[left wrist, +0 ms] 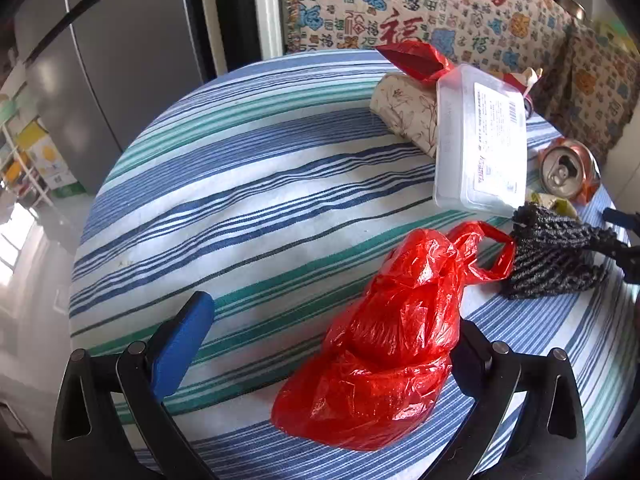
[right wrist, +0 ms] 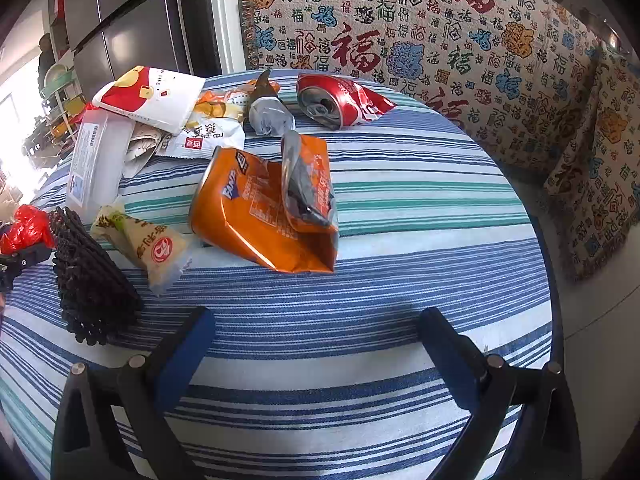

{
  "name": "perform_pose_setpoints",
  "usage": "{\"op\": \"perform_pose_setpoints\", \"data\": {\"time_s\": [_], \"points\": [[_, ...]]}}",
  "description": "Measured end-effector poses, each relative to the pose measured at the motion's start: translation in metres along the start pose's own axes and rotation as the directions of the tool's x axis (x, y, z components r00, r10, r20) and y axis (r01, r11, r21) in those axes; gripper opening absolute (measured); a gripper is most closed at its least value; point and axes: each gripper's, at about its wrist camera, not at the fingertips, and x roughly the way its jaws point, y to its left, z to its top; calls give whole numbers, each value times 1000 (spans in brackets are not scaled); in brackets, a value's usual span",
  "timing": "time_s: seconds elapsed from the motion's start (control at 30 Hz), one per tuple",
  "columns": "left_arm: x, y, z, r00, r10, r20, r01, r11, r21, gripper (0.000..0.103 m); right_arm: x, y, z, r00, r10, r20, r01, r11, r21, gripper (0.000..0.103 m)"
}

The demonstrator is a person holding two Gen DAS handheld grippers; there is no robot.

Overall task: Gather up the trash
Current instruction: 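Lift the red bag with the left tool while the right tool approaches the orange can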

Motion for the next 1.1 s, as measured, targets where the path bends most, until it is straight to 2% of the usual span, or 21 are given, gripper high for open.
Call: {"op": "perform_pose_setpoints", "data": {"time_s": [1.1], "points": [[3, -3, -2, 1000, 1, 3, -1, 1000, -5, 103, -1, -3, -1, 1000, -10, 5, 10, 1000, 16, 103]]}}
